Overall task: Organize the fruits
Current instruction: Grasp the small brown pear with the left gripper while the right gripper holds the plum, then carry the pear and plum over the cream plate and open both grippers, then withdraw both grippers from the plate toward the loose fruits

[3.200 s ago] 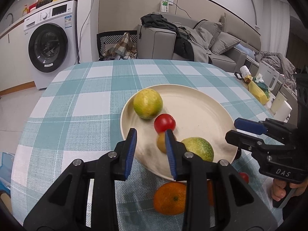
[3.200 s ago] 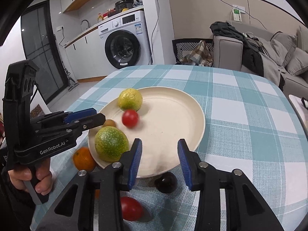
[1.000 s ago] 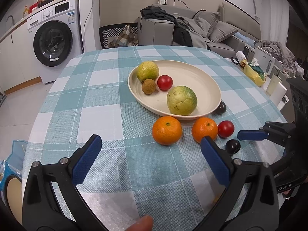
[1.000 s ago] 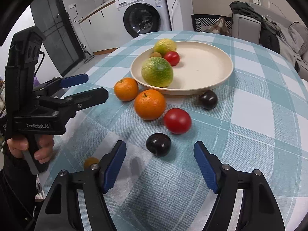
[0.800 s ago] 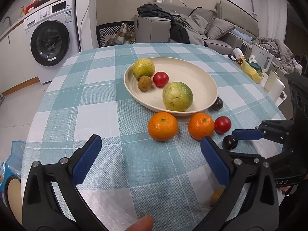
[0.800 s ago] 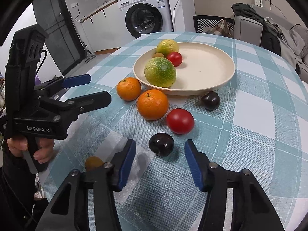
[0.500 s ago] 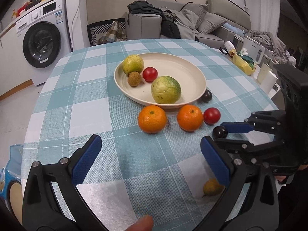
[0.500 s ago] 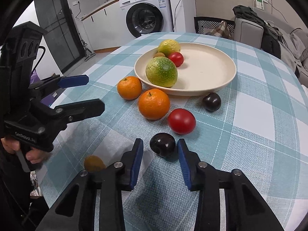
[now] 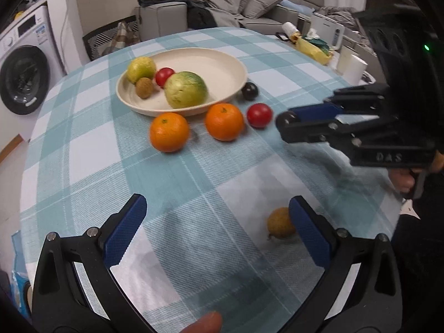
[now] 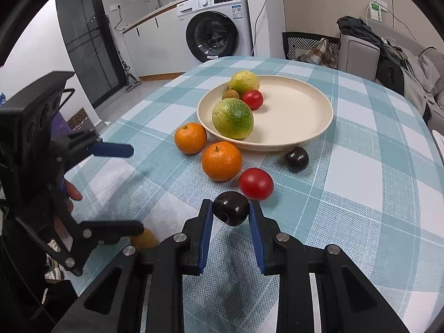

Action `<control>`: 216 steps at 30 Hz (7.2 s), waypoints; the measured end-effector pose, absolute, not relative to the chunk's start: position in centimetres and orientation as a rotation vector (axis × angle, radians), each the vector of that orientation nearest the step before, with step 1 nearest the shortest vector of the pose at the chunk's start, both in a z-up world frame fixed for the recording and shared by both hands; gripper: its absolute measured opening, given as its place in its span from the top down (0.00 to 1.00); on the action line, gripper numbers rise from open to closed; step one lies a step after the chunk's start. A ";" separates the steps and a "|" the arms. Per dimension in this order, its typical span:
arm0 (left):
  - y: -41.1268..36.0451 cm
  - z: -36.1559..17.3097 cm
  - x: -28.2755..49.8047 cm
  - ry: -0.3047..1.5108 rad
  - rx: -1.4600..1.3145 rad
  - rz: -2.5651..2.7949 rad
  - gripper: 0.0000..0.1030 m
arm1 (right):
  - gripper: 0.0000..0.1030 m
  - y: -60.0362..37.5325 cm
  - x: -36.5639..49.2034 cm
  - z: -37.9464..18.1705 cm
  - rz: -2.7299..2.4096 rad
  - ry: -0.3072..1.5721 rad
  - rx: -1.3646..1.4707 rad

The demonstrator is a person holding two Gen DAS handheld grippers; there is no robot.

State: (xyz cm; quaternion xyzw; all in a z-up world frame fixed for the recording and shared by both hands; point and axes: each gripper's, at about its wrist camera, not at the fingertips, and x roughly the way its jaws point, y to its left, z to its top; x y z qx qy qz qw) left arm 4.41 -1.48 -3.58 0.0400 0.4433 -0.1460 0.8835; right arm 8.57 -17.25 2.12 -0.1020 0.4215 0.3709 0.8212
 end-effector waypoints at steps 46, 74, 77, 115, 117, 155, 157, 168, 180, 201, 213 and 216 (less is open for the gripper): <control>-2.7 -2.9 1.2 0.872 0.112 -0.545 0.77 | 0.74 -17.8 8.8 3.0 0.779 0.873 -0.191; 2.6 1.3 6.8 0.614 -0.156 -0.145 0.77 | 0.74 -18.2 8.4 6.1 0.777 0.725 -0.100; 2.6 1.4 8.1 0.603 -0.144 -0.106 0.77 | 0.74 -18.3 8.7 7.0 0.768 0.696 -0.083; 4.1 -2.7 17.8 0.657 -0.137 -0.007 0.77 | 0.74 -17.7 19.9 2.8 0.689 0.748 0.060; 4.1 -2.8 17.9 0.662 -0.135 -0.003 0.78 | 0.74 -17.4 19.8 2.6 0.684 0.755 0.041; 3.0 -1.1 13.9 0.645 -0.099 0.015 0.12 | 0.11 -17.6 18.6 3.8 0.634 0.720 -0.006; 2.9 -1.0 13.1 0.652 -0.094 0.021 0.05 | 0.00 -17.9 18.2 4.2 0.630 0.712 -0.009; 2.6 -0.4 9.5 0.643 -0.076 0.029 0.01 | 0.00 -19.0 15.1 4.9 0.582 0.722 -0.084; 2.7 -1.5 8.6 0.677 -0.079 0.012 0.01 | 0.00 -19.3 13.1 3.3 0.553 0.769 -0.126; 2.9 -2.9 9.9 0.722 -0.098 -0.004 0.01 | 0.00 -18.4 13.1 1.0 0.592 0.886 -0.129; 3.3 -3.1 10.1 0.729 -0.112 0.000 0.01 | 0.13 -17.2 11.9 0.8 0.690 0.881 -0.140; 3.4 -3.1 10.1 0.732 -0.116 0.003 0.01 | 0.23 -17.1 11.8 0.9 0.713 0.880 -0.131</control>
